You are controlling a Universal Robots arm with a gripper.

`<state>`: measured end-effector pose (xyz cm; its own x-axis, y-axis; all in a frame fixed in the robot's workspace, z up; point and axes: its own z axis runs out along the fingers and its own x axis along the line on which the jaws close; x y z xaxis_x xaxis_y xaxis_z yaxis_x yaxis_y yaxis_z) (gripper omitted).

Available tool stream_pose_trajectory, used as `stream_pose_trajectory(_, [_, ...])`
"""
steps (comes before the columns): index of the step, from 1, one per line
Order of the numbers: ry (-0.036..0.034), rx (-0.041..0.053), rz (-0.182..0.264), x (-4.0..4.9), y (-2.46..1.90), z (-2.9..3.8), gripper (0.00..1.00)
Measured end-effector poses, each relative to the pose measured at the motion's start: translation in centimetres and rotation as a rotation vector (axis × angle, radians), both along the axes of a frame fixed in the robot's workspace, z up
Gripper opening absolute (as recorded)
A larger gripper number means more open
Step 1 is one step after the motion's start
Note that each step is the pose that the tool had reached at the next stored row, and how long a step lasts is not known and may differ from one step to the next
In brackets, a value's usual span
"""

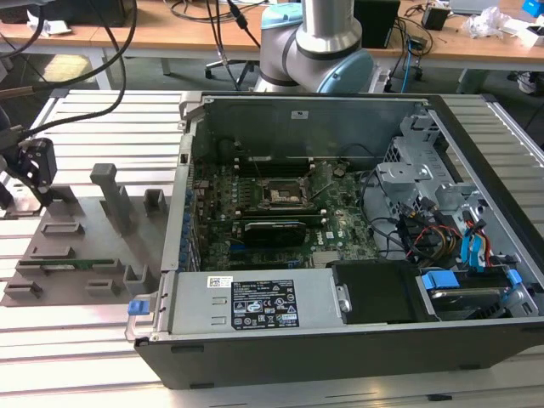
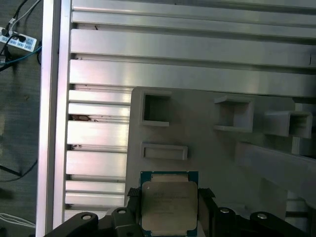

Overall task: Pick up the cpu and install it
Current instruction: 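Pick up the cpu and move it towards the insertion slot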

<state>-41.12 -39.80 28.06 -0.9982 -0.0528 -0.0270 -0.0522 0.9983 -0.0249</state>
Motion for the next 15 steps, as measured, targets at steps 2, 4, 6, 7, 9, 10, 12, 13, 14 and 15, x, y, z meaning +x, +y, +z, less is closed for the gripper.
stream_pose_trajectory(2, [0.0000, 0.0000, 0.000, 0.00, 0.00, 0.20, 0.55])
stream_pose_trajectory(4, [0.0002, -0.0001, 0.000, 0.00, 0.00, 0.51, 0.55])
stream_pose_trajectory(6, [0.0001, 0.0000, 0.000, 0.00, 0.00, 0.87, 0.55])
stream_pose_trajectory(7, [0.0000, 0.0000, 0.000, 0.00, 0.00, 1.22, 0.55])
stream_pose_trajectory(9, [0.0000, 0.0000, 0.000, 0.00, 0.00, 1.88, 0.55])
stream_pose_trajectory(10, [0.0001, -0.0001, 0.000, 0.00, 0.00, 2.25, 0.55])
stream_pose_trajectory(12, [0.0001, -0.0001, 0.000, 0.00, 0.00, 2.73, 0.55])
stream_pose_trajectory(13, [0.0001, -0.0001, 0.000, 0.00, 0.00, 2.84, 0.55])
stream_pose_trajectory(14, [0.0001, 0.0000, 0.000, 0.00, 0.00, 3.04, 0.55])
stream_pose_trajectory(15, [0.0001, 0.0000, 0.000, 0.00, 0.00, 3.21, 0.55])
